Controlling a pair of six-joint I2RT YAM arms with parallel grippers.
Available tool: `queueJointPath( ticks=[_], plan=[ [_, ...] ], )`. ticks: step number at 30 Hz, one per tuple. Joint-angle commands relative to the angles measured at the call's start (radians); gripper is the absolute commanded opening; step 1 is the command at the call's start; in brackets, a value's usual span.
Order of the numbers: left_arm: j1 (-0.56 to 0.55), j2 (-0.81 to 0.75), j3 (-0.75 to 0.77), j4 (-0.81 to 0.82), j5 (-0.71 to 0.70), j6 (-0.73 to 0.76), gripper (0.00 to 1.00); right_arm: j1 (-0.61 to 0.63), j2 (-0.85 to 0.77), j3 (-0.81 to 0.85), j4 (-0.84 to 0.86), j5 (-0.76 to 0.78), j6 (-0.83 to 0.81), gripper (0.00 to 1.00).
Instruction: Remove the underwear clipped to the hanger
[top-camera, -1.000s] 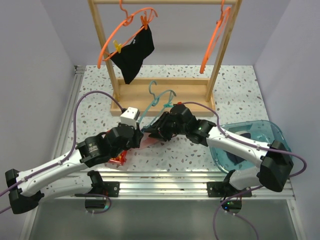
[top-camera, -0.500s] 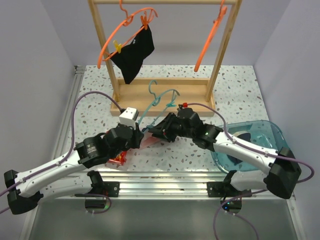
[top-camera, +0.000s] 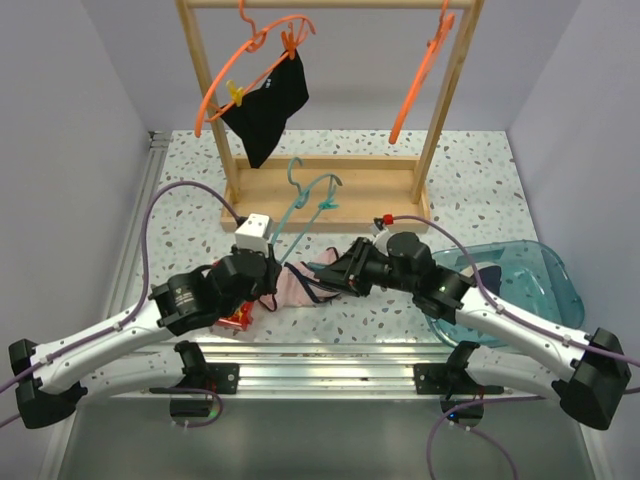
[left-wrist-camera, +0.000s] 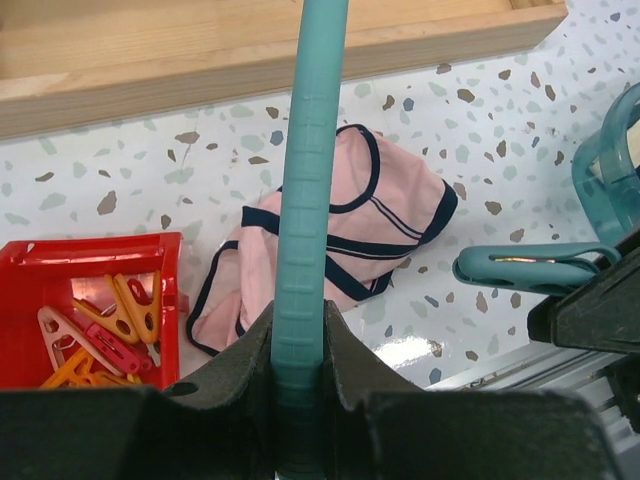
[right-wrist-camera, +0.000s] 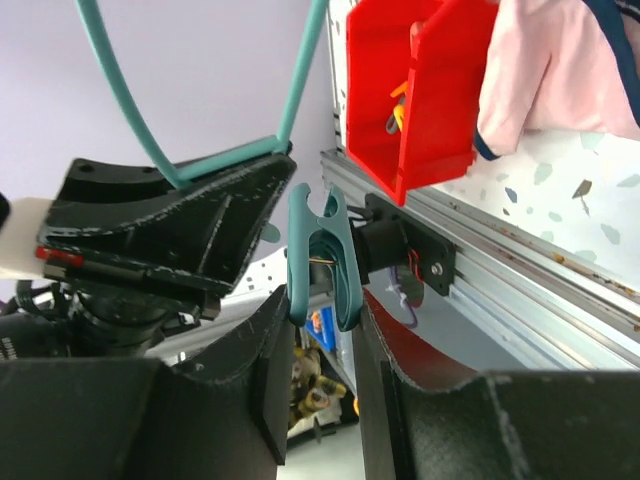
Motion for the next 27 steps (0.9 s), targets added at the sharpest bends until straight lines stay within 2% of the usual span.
queueJointPath(
  ticks=[1,6,12,16,19,25,26,27],
  plan=[
    [0.002,0.007,0.034,0.026,-0.057,-0.012,0.00,-0.006,0.004,-0.014,0.078,-0.091,-0.030,0.00],
    [0.002,0.033,0.115,0.026,-0.108,0.027,0.00,0.005,0.020,0.032,-0.009,-0.167,-0.128,0.00],
    [0.003,0.042,0.203,-0.002,-0.179,0.080,0.00,0.048,0.151,0.063,0.041,-0.181,-0.182,0.00],
    [0.005,0.013,0.218,-0.043,-0.176,0.090,0.00,0.103,0.369,0.150,0.131,-0.174,-0.200,0.00],
    [0.005,-0.017,0.221,-0.080,-0.182,0.076,0.00,0.149,0.532,0.284,0.193,-0.172,-0.203,0.00],
    [0.005,-0.062,0.218,-0.138,-0.177,0.060,0.00,0.209,0.740,0.478,0.289,-0.149,-0.170,0.00],
    [0.005,-0.067,0.215,-0.143,-0.176,0.056,0.00,0.218,0.779,0.498,0.286,-0.141,-0.168,0.22],
    [0.005,-0.071,0.212,-0.149,-0.174,0.053,0.00,0.223,0.795,0.515,0.286,-0.129,-0.166,0.33]
  ],
)
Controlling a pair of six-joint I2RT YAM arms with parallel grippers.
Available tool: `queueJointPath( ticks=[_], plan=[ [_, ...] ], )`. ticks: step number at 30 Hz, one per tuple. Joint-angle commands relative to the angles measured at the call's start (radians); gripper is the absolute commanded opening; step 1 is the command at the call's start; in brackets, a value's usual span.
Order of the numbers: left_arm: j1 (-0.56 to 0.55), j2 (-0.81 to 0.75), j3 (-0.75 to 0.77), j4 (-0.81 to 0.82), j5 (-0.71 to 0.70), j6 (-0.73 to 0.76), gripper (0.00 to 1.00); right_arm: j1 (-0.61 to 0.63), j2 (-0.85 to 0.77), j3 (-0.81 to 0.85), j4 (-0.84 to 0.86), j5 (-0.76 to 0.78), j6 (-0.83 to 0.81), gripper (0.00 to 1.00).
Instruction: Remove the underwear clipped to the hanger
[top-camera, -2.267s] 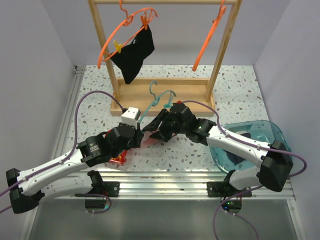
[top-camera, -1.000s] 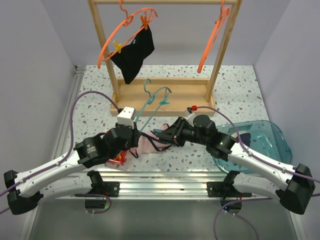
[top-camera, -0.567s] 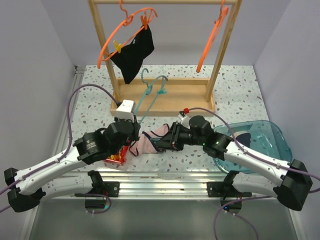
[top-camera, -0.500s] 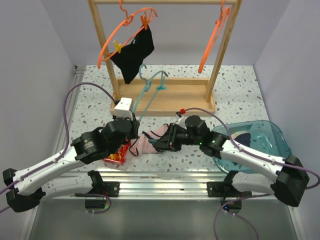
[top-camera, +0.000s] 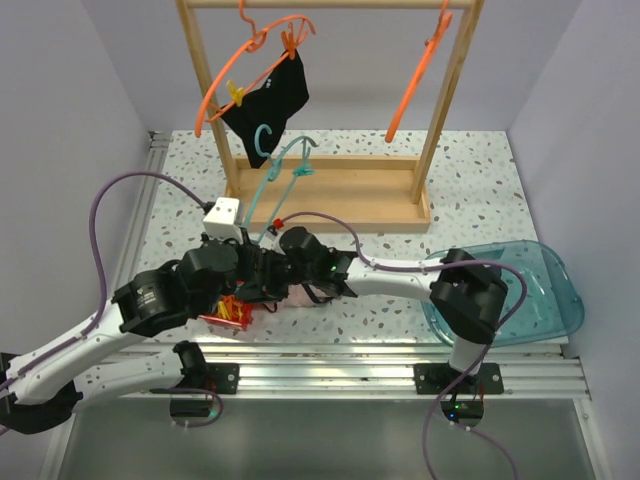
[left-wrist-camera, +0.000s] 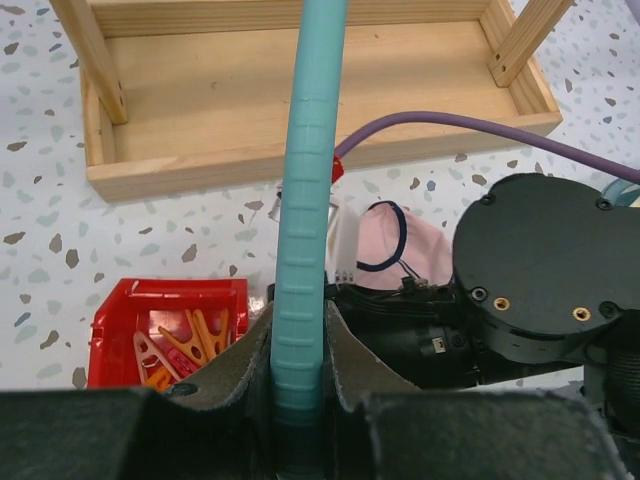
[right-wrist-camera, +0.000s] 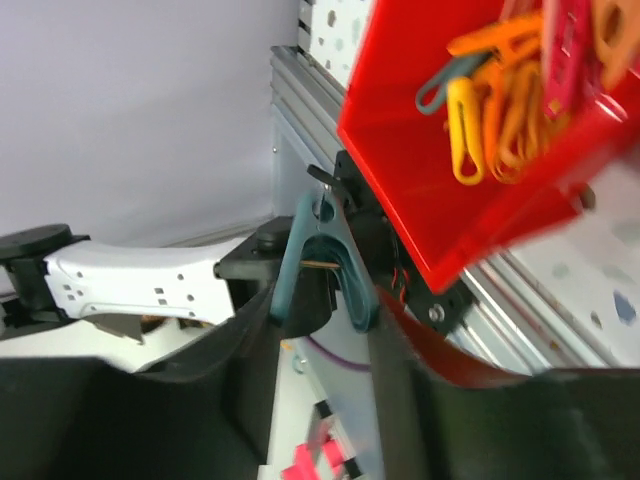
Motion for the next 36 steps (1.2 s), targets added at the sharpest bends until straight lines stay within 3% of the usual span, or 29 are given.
queueJointPath(
  ticks=[1,3,10,18,23,27,36],
  plan=[
    [0.003,-0.020,0.026,-0.018,-0.027,-0.016,0.00,0.019,0.047,0.110,0.080,0.031,0.003,0.44],
    [0.003,-0.023,0.020,-0.018,-0.028,-0.017,0.00,0.020,0.053,0.111,0.082,0.051,0.003,0.61],
    [0.003,-0.019,0.000,0.005,-0.019,-0.007,0.00,0.014,-0.086,-0.014,0.054,0.097,-0.020,0.84],
    [0.003,0.006,-0.015,0.048,0.048,0.030,0.00,-0.050,-0.422,-0.238,-0.126,0.187,-0.067,0.84],
    [0.002,0.008,-0.032,0.043,0.099,0.045,0.00,-0.228,-0.572,-0.275,-0.228,0.202,-0.092,0.91],
    [0.003,-0.005,-0.038,0.040,0.154,0.053,0.00,-0.335,-0.547,-0.234,-0.243,0.177,-0.116,0.98],
    [0.002,-0.005,-0.063,0.045,0.232,0.070,0.00,-0.464,-0.409,-0.085,-0.233,0.174,-0.049,0.99]
  ],
)
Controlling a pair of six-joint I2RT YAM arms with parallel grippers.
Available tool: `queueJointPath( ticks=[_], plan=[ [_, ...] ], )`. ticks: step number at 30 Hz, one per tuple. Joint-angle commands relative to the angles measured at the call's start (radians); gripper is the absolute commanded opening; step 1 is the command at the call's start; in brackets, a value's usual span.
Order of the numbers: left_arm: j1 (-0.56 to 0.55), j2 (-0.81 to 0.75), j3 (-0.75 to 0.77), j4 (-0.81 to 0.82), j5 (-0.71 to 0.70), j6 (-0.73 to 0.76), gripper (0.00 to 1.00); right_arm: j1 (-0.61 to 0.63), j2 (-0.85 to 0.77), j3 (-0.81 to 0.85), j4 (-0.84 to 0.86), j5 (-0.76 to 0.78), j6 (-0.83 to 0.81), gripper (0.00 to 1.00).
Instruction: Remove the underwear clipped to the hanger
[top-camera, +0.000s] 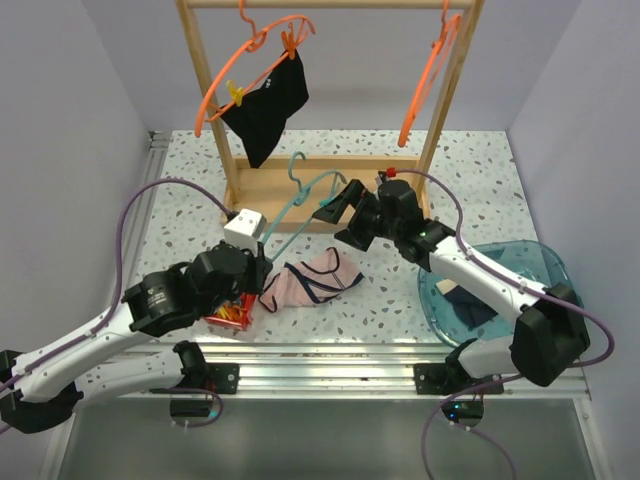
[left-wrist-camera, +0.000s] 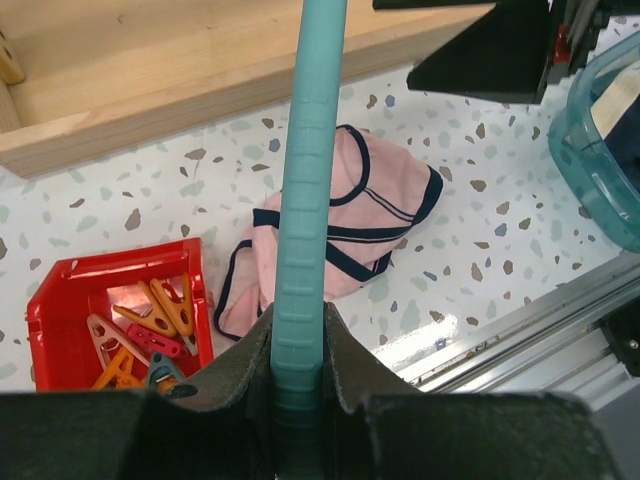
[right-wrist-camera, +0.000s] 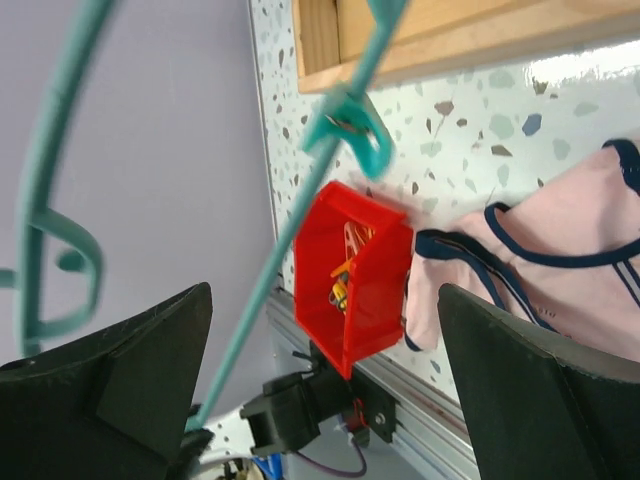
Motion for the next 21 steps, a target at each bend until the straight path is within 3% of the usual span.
queueJointPath(
  ticks=[1,12,21],
  plan=[
    [0.002,-0.005,-0.016,0.055,0.040,0.024,0.00,-0.030,0.024,0.087,0.019,0.011,0.035,0.99],
    [0.002,-0.008,-0.019,0.058,0.040,0.027,0.00,-0.104,0.110,0.153,-0.106,0.016,0.101,0.86],
    [0.002,-0.003,-0.019,0.061,0.037,0.027,0.00,-0.151,0.153,0.153,-0.091,-0.001,0.109,0.73]
  ],
)
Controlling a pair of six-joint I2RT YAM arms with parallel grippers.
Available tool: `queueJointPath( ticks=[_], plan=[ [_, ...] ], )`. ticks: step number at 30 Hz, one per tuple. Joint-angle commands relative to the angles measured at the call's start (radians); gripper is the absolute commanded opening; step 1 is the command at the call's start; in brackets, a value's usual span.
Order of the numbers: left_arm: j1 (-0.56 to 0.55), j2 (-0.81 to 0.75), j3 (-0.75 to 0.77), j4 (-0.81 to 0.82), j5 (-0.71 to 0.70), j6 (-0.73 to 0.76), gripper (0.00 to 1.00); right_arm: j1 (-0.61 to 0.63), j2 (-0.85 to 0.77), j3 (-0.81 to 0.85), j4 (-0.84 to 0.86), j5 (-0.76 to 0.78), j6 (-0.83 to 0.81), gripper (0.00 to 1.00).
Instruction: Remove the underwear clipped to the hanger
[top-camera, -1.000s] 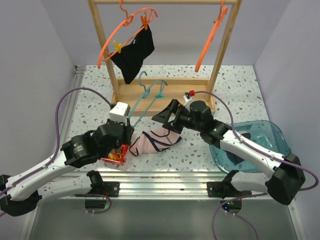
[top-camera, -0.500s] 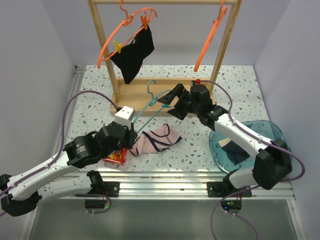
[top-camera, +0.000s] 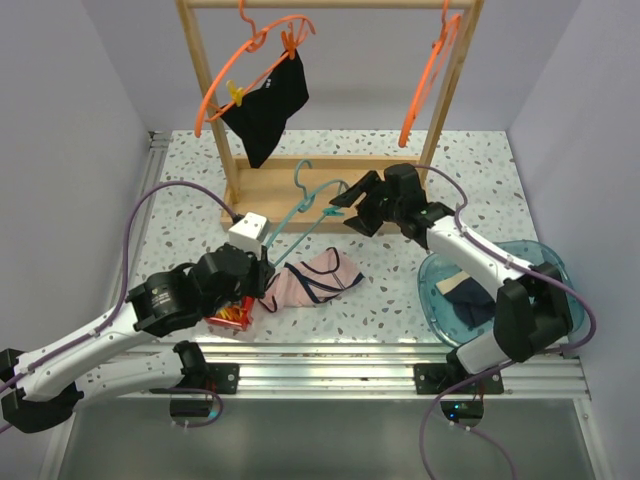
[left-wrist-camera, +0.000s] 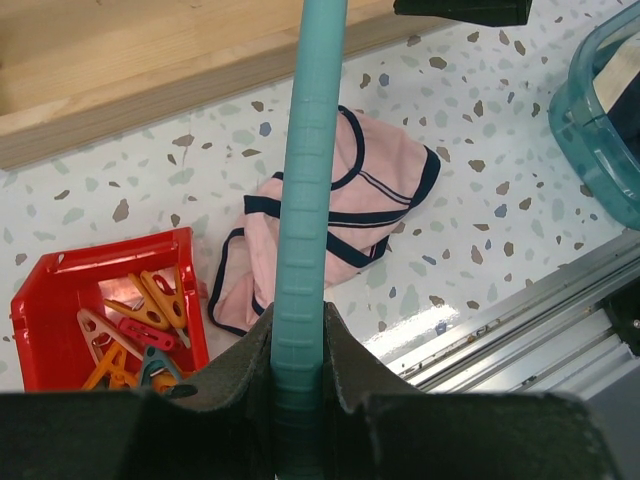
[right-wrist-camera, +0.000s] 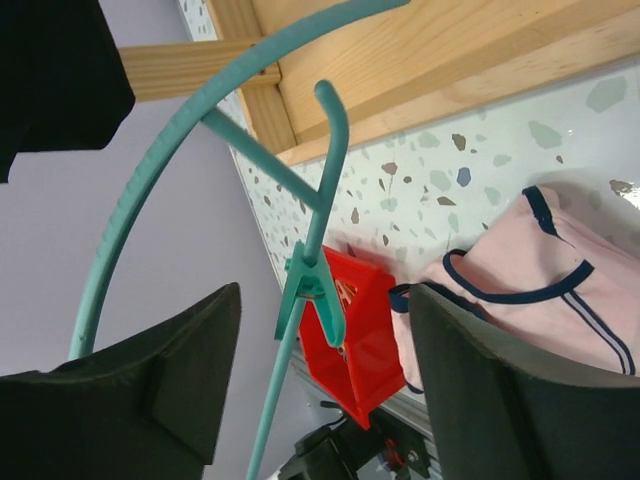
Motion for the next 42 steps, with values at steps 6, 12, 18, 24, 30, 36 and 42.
queueJointPath(
  ticks=[6,12,18,24,30,36,42],
  plan=[
    [0.002,-0.008,0.007,0.061,-0.013,0.018,0.00,-0.030,0.039,0.038,0.056,-0.022,0.038,0.48],
    [0.002,-0.004,0.005,0.061,-0.026,0.015,0.00,-0.031,0.044,0.026,0.092,-0.048,0.071,0.46],
    [0.002,0.006,0.003,0.073,-0.036,0.016,0.00,-0.033,0.024,-0.008,0.120,-0.063,0.103,0.55],
    [0.002,0.010,-0.003,0.084,-0.039,0.016,0.00,-0.033,0.027,-0.019,0.149,-0.091,0.129,0.50],
    [0.002,0.006,-0.007,0.084,-0.045,0.013,0.00,-0.034,0.026,-0.010,0.134,-0.109,0.135,0.40],
    [0.002,0.001,-0.007,0.076,-0.064,0.010,0.00,-0.034,0.010,-0.022,0.115,-0.111,0.132,0.00],
    [0.002,0.006,-0.009,0.053,-0.093,-0.001,0.00,-0.034,-0.069,-0.140,0.258,-0.126,0.172,0.00]
  ],
)
